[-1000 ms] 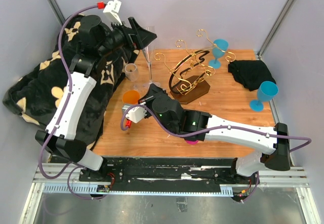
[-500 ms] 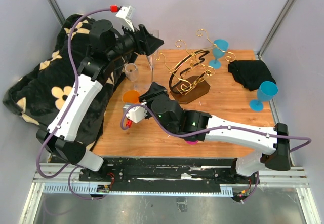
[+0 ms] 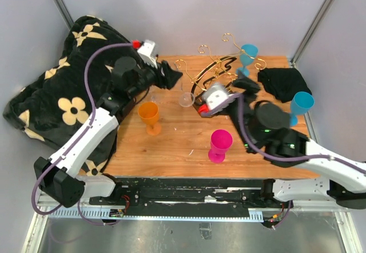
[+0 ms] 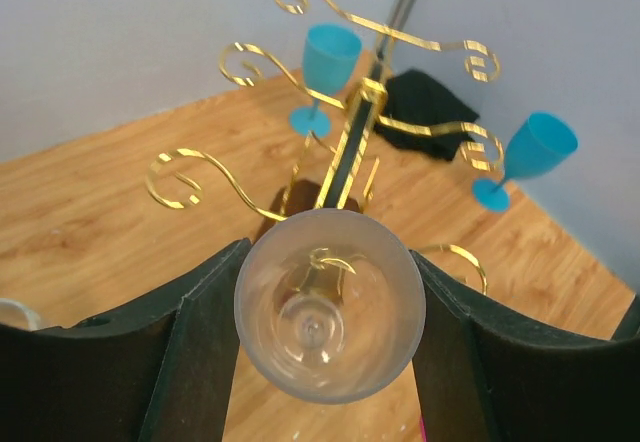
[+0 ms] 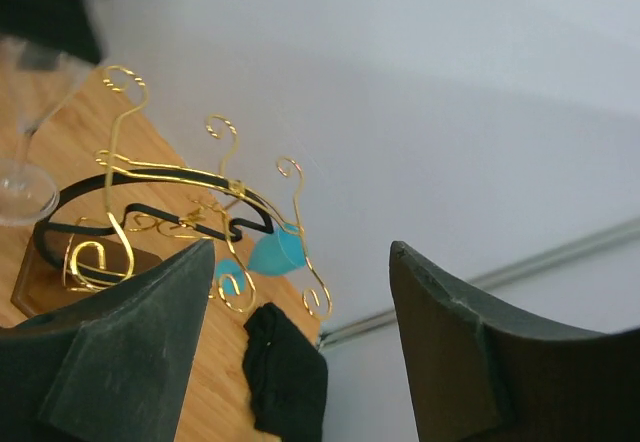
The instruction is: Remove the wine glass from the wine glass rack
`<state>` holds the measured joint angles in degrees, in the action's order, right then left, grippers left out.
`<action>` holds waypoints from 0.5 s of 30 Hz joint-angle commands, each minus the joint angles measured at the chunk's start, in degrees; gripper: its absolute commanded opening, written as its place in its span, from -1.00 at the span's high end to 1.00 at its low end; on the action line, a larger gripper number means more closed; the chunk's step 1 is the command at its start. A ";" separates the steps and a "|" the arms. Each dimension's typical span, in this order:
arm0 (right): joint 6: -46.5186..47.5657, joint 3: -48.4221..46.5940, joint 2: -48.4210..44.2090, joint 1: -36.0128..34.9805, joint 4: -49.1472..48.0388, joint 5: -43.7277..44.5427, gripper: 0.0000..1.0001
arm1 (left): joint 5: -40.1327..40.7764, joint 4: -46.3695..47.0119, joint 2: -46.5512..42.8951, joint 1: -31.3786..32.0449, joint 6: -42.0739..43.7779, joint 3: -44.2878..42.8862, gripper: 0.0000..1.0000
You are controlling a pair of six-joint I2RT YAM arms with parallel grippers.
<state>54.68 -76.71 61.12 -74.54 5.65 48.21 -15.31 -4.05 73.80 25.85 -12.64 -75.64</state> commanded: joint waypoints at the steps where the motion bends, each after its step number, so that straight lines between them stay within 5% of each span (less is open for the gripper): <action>1: -7.04 -1.85 -3.89 1.65 -2.48 6.93 -0.43 | 8.16 11.59 -5.07 7.54 6.07 9.50 -0.29; 7: -7.95 -2.55 -5.13 3.50 -2.47 9.54 -0.43 | 12.68 17.32 -8.98 11.45 5.39 19.67 -0.26; 15: -12.82 -1.38 -6.77 6.32 -1.69 7.61 -0.40 | 20.66 15.52 -8.45 17.36 9.93 22.92 -0.17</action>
<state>45.93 -78.30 55.31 -69.63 4.03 54.59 0.23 8.69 65.71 41.34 -5.52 -54.30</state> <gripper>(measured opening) 0.702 0.584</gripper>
